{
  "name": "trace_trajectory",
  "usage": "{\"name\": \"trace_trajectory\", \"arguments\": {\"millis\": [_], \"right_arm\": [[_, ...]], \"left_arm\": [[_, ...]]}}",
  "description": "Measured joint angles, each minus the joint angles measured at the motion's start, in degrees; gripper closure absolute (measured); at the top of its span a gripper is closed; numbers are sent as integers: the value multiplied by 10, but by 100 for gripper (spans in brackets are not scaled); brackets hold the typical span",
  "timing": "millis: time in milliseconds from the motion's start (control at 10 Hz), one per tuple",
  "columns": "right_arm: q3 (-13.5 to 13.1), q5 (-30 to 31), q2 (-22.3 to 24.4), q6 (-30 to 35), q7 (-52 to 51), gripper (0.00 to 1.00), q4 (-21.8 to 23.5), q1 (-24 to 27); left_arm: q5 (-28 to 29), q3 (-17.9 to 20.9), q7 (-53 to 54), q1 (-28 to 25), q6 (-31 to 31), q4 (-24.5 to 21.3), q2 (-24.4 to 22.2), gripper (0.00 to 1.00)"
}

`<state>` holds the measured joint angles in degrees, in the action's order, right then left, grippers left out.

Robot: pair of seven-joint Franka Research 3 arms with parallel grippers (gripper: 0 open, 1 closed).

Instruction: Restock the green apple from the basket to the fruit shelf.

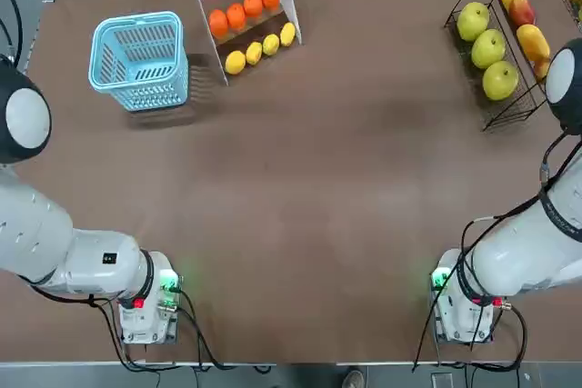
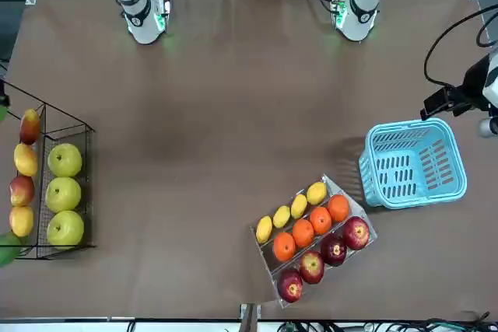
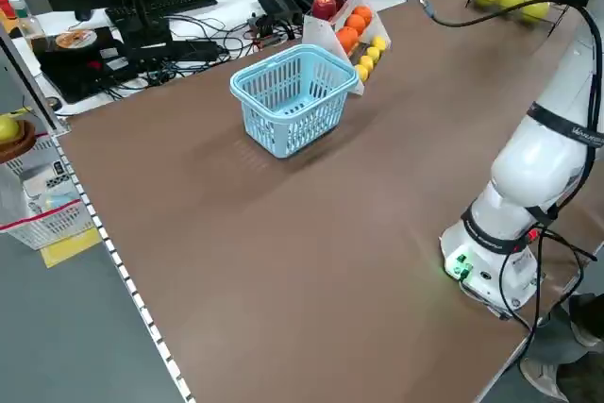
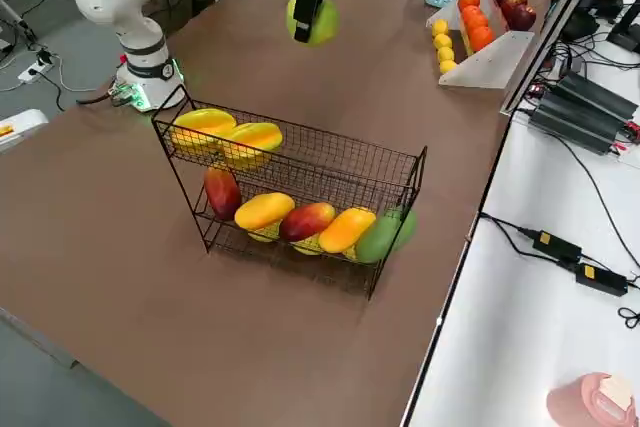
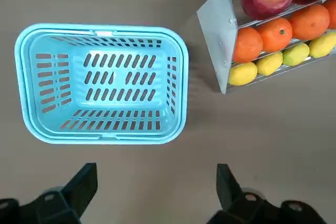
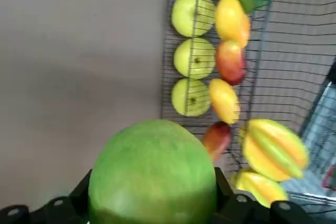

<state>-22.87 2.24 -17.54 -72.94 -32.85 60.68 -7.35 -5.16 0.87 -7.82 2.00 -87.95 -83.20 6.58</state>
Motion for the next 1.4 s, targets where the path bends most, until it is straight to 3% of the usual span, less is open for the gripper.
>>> {"name": "trace_trajectory", "arguments": {"millis": [400, 1000, 1400], "right_arm": [[2, 8, -39, -67, -151, 12, -19, 53], [4, 9, -101, -150, -257, 12, -52, 86], [5, 9, -132, -182, -274, 12, -56, 93]], "left_arm": [[0, -15, -1, 3, 0, -1, 0, 0], [1, -19, -2, 2, -1, -1, 5, 0], [1, -26, -2, 3, -2, 9, 0, 0]]}}
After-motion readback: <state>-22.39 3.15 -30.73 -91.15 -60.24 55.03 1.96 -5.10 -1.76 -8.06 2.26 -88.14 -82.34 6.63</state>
